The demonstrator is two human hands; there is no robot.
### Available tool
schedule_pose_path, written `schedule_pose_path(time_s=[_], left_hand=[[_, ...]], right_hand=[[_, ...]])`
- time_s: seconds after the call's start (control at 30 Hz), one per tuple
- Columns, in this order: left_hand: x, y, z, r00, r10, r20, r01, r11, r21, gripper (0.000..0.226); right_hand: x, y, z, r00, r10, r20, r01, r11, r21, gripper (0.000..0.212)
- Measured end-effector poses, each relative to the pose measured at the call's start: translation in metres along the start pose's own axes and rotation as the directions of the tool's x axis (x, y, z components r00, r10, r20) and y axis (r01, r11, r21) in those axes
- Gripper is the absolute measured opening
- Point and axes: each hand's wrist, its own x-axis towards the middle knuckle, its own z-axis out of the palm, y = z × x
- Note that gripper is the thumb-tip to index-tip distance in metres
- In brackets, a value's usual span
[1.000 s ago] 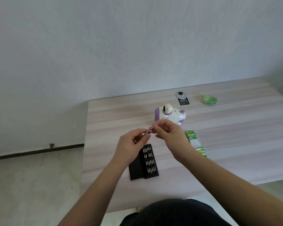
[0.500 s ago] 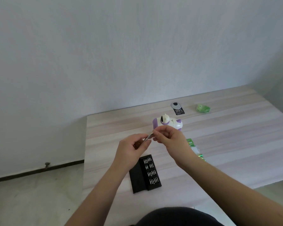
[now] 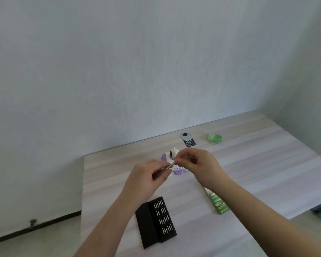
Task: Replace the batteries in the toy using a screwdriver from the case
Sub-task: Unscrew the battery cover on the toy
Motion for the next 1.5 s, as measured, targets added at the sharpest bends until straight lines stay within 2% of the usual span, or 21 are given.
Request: schedule_pose_path(time_s=[0.07,0.27,0.43,0.6,0.77,0.9,1.03,1.23,1.5], left_hand=[[0.015,0.007,-0.001,1.000,0.023,-0.002,-0.023,1.000,0.001,0.017],[0.057,0.039,-0.002,0.998,0.058,0.001,-0.058,0.994,0.093,0.019],[0.081,0.065,0.004,0.999,0.049,-0.024,-0.046,0.995,0.089,0.019],[0.108,0.085,0.019,0.998,0.053,-0.017,-0.050,0.993,0.110,0.010],[0.134,0.104,0.034,0.997,0.071,-0.039,-0.063,0.981,0.181,0.018],[0.149,0.116,0.044,0.998,0.045,-0.036,-0.035,0.969,0.244,0.020],[0.155,0.122,0.055,0.999,-0.049,0.021,0.044,0.980,0.192,0.027],[0.160,0.126,0.069,0.989,-0.139,0.055,0.125,0.970,0.207,0.022],[0.163,0.128,0.090,0.984,-0.173,0.039,0.157,0.952,0.262,0.017]], right_hand=[[0.006,-0.007,-0.013,0.999,-0.021,-0.028,0.020,0.999,-0.038,0.002],[0.025,-0.025,-0.050,0.994,-0.072,-0.088,0.068,0.997,-0.047,0.005],[0.037,-0.031,-0.078,0.993,-0.086,-0.078,0.089,0.995,0.036,0.007],[0.055,-0.030,-0.112,0.992,-0.114,-0.049,0.114,0.993,0.016,0.010],[0.074,-0.033,-0.147,0.988,-0.153,-0.015,0.152,0.988,-0.032,0.010],[0.086,-0.029,-0.169,0.985,-0.174,0.012,0.174,0.985,-0.021,0.010],[0.093,-0.019,-0.182,0.982,-0.181,0.053,0.180,0.983,0.018,0.011],[0.101,-0.002,-0.193,0.973,-0.210,0.098,0.209,0.978,0.018,0.011],[0.104,0.014,-0.208,0.961,-0.258,0.103,0.262,0.965,-0.027,0.009]])
